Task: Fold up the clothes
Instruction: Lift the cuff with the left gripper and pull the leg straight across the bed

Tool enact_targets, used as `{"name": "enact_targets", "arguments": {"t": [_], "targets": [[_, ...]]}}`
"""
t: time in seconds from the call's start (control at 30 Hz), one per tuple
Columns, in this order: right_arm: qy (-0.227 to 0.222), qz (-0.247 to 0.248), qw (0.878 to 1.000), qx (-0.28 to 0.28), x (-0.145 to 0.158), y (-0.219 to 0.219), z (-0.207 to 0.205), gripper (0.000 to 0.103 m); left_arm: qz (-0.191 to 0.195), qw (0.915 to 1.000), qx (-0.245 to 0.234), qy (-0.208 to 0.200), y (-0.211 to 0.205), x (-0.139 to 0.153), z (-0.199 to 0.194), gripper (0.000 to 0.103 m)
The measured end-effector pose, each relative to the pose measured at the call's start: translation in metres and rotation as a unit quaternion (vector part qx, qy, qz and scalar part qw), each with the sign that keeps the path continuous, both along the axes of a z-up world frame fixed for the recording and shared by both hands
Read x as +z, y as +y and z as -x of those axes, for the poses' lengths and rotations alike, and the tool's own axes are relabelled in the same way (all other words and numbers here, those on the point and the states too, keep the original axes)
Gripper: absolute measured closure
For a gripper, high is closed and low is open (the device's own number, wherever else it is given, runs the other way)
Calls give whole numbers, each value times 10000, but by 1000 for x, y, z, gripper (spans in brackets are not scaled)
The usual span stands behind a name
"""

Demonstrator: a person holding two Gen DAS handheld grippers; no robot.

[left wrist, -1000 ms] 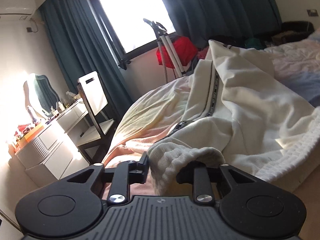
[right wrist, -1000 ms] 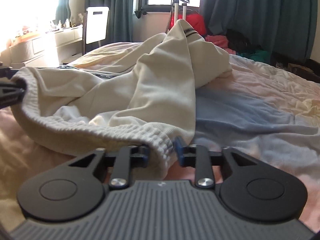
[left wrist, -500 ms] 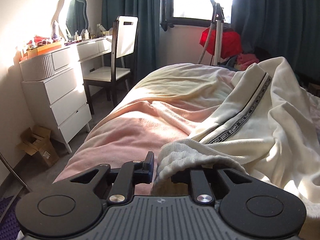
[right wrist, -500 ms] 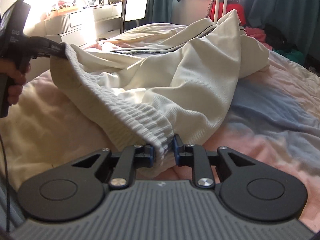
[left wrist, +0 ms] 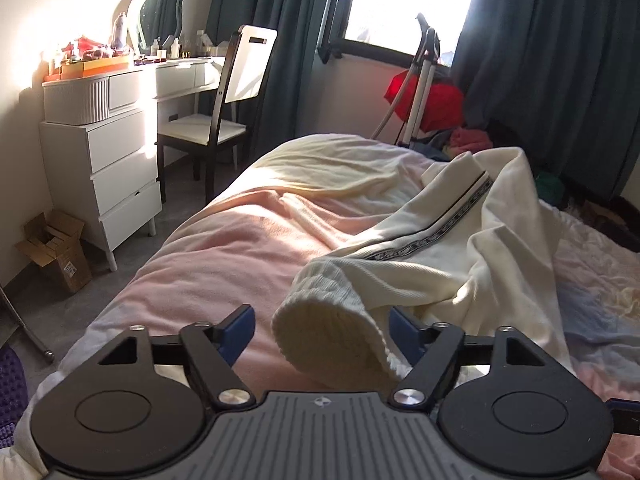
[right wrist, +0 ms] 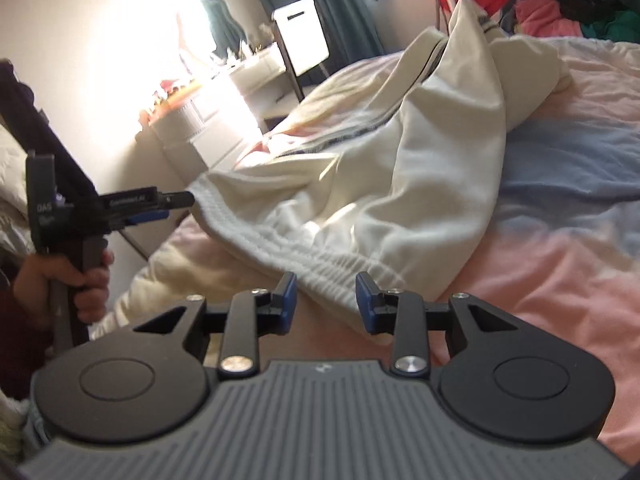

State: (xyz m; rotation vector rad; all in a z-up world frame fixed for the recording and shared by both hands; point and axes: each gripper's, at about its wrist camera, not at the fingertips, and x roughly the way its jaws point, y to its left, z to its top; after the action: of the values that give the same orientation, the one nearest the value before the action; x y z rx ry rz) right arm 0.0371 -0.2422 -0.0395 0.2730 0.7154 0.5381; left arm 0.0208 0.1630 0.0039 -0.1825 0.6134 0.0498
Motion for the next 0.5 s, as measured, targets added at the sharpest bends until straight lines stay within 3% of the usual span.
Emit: {"name": "enact_targets", "arguments": {"t": [0.13, 0.23, 0.33, 0.47, 0.5], "targets": [[139, -246, 9958, -874, -8, -18, -12, 53, 154, 9998, 81, -88, 2, -3, -18, 19], [656, -826, 9857, -1313, -24, -38, -26, 44, 330, 9993, 157, -12, 7, -10, -36, 19], [1135, -1370, 9738, -1418, -41, -46, -34, 30, 486, 9984, 202, 182, 13, -21, -54, 19], [1591, -1576, 9662, -1280, -61, -39, -44, 29, 763, 9960, 102, 461, 18, -40, -76, 19], [1712, -1641, 9635, -1242, -67, -36, -47, 30, 1042, 9927, 74, 599, 20, -49, -80, 21]]}}
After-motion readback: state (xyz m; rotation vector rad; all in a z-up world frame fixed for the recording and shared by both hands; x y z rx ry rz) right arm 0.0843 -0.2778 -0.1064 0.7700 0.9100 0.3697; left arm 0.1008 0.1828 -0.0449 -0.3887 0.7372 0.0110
